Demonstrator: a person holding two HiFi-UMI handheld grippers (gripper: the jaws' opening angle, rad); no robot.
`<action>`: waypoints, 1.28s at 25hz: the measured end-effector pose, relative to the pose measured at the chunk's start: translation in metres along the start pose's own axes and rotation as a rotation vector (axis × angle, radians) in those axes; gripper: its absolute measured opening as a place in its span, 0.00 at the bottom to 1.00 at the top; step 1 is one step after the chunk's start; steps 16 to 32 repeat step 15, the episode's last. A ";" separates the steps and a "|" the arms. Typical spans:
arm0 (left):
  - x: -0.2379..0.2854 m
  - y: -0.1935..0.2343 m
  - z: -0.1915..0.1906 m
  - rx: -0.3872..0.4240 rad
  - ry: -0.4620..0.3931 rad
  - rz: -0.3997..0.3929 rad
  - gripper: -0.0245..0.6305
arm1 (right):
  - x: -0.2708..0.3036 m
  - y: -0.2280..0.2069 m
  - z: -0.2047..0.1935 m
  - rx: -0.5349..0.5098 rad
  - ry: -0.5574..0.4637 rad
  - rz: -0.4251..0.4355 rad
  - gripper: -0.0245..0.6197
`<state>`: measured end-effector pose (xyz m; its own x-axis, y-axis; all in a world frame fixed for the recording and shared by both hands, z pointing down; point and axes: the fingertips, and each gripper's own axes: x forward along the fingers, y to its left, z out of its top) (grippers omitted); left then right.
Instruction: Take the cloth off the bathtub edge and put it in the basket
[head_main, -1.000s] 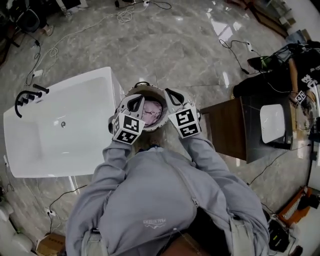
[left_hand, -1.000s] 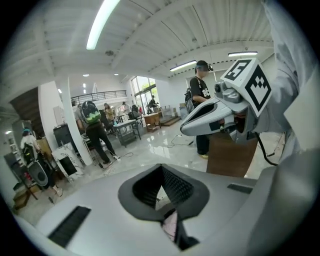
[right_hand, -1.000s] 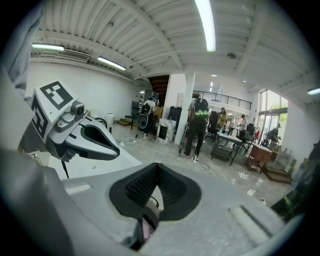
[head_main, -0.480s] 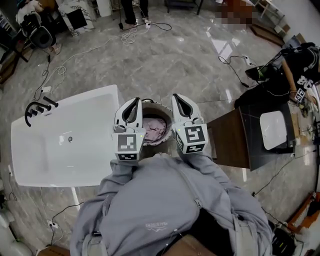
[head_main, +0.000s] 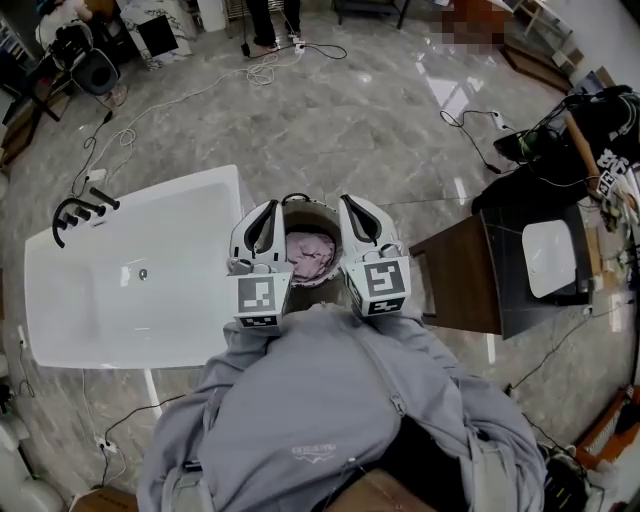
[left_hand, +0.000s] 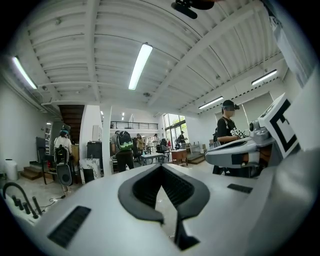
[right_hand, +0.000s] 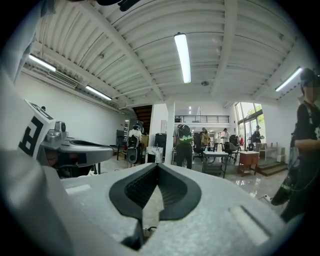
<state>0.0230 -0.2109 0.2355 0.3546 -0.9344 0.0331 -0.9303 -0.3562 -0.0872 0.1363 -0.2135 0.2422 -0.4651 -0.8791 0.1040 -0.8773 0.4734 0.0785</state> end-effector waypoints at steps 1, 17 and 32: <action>-0.001 -0.001 0.000 0.000 0.000 -0.003 0.04 | -0.001 0.001 0.000 0.002 -0.001 -0.001 0.05; -0.004 -0.008 -0.012 -0.012 0.023 -0.030 0.04 | -0.001 0.000 -0.005 0.005 0.007 -0.004 0.05; -0.004 -0.008 -0.012 -0.012 0.023 -0.030 0.04 | -0.001 0.000 -0.005 0.005 0.007 -0.004 0.05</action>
